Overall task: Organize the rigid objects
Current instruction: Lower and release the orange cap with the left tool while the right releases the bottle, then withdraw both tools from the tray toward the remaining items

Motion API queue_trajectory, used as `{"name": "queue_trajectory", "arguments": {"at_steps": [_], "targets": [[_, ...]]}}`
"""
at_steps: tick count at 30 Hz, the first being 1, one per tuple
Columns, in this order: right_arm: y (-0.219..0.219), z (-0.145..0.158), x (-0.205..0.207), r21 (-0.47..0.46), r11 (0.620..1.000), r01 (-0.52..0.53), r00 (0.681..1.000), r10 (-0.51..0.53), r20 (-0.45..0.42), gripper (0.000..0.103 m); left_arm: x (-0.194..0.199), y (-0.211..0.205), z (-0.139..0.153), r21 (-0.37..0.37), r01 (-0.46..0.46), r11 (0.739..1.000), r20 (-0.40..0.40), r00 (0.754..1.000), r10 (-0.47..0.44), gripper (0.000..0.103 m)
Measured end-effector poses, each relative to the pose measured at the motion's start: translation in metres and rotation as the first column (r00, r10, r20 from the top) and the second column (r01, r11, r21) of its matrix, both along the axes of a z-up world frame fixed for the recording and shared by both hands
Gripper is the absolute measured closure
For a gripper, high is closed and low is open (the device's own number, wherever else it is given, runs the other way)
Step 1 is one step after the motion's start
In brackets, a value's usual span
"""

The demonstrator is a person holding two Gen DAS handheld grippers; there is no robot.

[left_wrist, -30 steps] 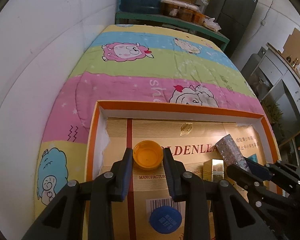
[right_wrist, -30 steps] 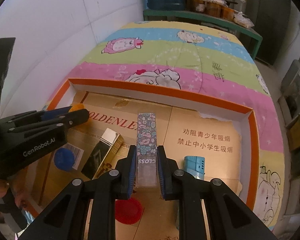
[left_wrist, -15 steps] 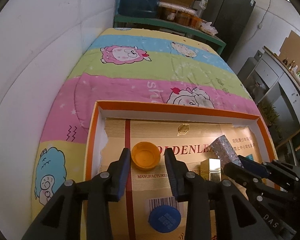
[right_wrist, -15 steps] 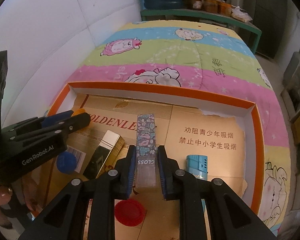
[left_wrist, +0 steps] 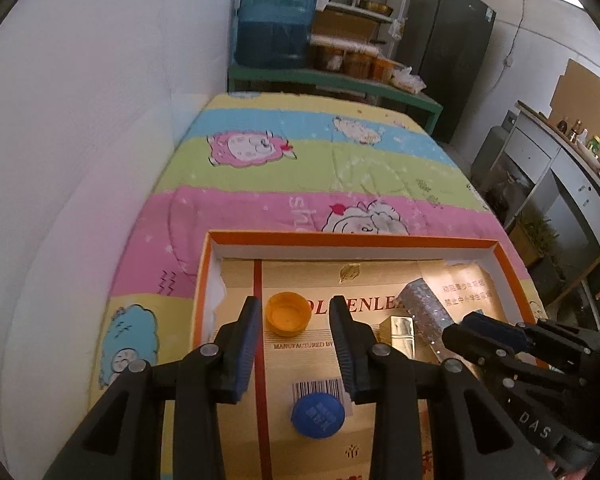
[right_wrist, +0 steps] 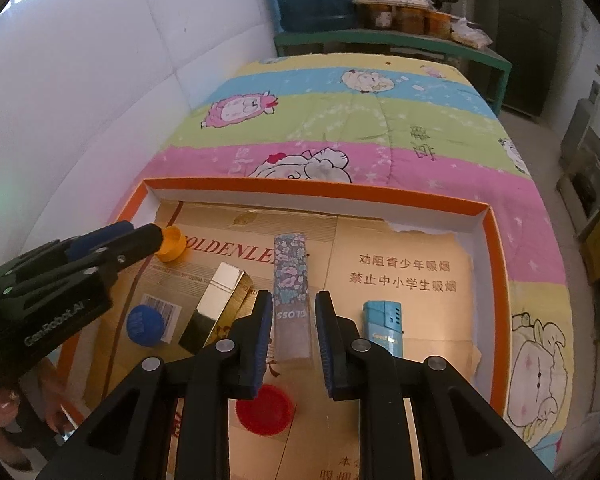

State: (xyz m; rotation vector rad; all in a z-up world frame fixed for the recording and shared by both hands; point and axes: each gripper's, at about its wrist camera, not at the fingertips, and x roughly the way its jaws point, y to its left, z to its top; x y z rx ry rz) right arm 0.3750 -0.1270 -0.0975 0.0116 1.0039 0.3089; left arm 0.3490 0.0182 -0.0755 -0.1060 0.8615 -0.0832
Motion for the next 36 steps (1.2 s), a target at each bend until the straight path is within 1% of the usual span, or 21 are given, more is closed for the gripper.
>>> {"name": "queue_trajectory", "arguments": {"at_steps": [2,3,4,8,15,19,22,28,36], "targets": [[-0.002,0.005,-0.005,0.003,1.000,0.008,1.000,-0.008,0.014,0.077,-0.006,0.000,0.004,0.005,0.008,1.000,0.015,1.000,-0.008,0.058],[-0.003,0.007,-0.008,0.008,1.000,0.011,1.000,-0.011,0.021,0.077,-0.009,0.000,0.005,0.003,0.013,1.000,0.020,1.000,-0.013,0.047],[-0.004,0.009,-0.011,0.013,1.000,0.014,1.000,-0.015,0.027,0.077,-0.013,0.000,0.007,-0.004,0.018,1.000,0.027,0.999,-0.018,0.042],[-0.007,0.018,-0.027,0.020,0.999,0.027,0.998,-0.028,0.053,0.077,-0.026,0.003,0.011,-0.019,0.020,1.000,0.047,0.999,-0.020,0.042],[-0.010,0.030,-0.063,0.035,0.998,0.045,0.995,-0.048,0.093,0.077,-0.055,-0.002,0.022,-0.004,0.048,0.999,0.075,0.996,-0.048,0.042],[-0.013,0.037,-0.082,0.046,0.997,0.057,0.992,-0.062,0.112,0.077,-0.071,-0.009,0.029,0.041,0.050,0.998,0.077,0.996,-0.053,0.042],[-0.012,0.040,-0.094,0.042,0.997,0.060,0.991,-0.065,0.121,0.077,-0.082,-0.012,0.034,0.056,0.057,0.997,0.089,0.994,-0.061,0.042],[-0.014,0.038,-0.117,0.051,0.996,0.068,0.991,-0.073,0.115,0.077,-0.110,-0.014,0.043,0.048,0.067,0.997,0.117,0.990,-0.072,0.042],[-0.020,0.042,-0.140,0.065,0.994,0.084,0.988,-0.092,0.122,0.077,-0.136,-0.011,0.050,0.027,0.064,0.998,0.142,0.988,-0.067,0.042]]}}
